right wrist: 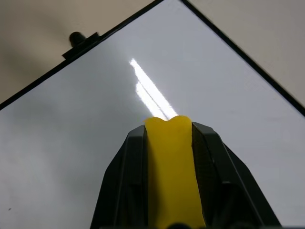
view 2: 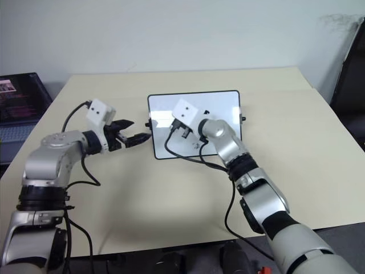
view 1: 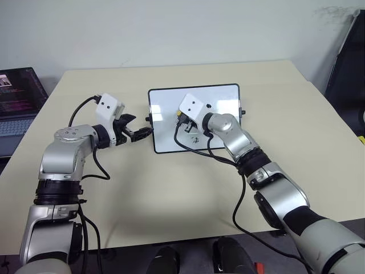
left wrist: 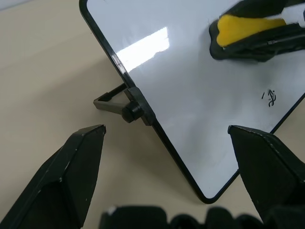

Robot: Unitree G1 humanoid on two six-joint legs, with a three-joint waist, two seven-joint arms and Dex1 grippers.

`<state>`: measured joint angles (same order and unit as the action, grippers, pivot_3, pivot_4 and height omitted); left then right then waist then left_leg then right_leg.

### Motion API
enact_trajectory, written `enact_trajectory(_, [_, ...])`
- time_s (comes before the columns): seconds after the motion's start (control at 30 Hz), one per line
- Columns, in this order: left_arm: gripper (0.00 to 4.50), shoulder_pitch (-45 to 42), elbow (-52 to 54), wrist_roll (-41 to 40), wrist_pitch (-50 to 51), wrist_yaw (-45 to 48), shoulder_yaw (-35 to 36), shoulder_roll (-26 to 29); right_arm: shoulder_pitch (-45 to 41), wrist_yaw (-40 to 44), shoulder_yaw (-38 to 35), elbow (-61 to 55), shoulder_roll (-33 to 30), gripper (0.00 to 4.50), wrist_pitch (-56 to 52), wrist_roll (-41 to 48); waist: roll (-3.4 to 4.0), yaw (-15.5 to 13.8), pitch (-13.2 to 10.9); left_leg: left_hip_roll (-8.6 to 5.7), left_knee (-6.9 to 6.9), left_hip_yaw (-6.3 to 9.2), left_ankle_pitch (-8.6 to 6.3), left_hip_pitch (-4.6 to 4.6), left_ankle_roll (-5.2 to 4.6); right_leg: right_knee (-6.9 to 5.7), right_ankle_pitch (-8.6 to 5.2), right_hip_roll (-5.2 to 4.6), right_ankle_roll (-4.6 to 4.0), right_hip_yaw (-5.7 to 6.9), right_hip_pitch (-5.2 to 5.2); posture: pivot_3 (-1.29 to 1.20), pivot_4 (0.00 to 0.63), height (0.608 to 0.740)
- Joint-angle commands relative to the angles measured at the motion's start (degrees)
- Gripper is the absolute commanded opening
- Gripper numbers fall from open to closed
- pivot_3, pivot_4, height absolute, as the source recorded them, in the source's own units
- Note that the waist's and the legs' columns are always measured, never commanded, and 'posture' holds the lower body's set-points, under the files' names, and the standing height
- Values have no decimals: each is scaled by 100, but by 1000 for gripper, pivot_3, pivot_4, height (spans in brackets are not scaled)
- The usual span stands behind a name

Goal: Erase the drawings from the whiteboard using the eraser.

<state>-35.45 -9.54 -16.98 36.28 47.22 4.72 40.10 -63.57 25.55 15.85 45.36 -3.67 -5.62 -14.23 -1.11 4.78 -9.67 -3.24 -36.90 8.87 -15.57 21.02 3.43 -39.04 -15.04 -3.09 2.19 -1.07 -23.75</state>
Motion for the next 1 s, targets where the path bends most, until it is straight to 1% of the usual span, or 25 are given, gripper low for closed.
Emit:
enact_trajectory(0.03, [4500, -17, 269, -94, 8, 44, 86, 66, -321, -325, -257, 77, -105, 965, 167, 71, 0, -1, 0, 0, 0, 0, 0, 0, 0, 2, 0, 0, 0, -1, 0, 0, 150, 740])
enact_trajectory(0.13, [4500, -8, 298, -94, 24, 47, 81, 62, -345, -401, -271, 190, -114, 965, 235, 52, 0, 6, 0, 0, 2, -3, 0, 0, 1, 6, 0, -1, 0, -2, 0, 0, 150, 740])
enact_trajectory(0.47, [4500, 11, 308, -82, 12, 84, 66, 48, 117, 338, 61, -18, -153, 965, -49, -48, 0, 13, 0, 0, 2, -8, -2, -8, -3, 4, -1, 0, 0, -5, 6, 0, 150, 740])
enact_trajectory(0.57, [4500, 1, 312, -80, 14, 84, 52, 29, 122, 291, 42, -60, -141, 965, -74, -61, 0, 12, 0, 0, 1, -5, -2, -13, -3, 1, 0, 1, 0, -2, 11, 0, 150, 740])
enact_trajectory(0.73, [4500, 10, 323, -85, 11, 99, 49, 28, -69, -46, -156, 88, -278, 965, 13, -46, 0, 2, 0, 0, 0, -1, -1, -14, -3, 0, 0, 1, 0, 0, 14, 0, 150, 740])
enact_trajectory(1.0, [4500, 40, 329, -81, -18, 79, 53, 1, -21, 61, -365, -92, -260, 965, -139, 255, 0, -6, 0, 0, -1, 3, -1, -13, -3, 1, 0, 1, 0, 4, 18, 0, 150, 740])
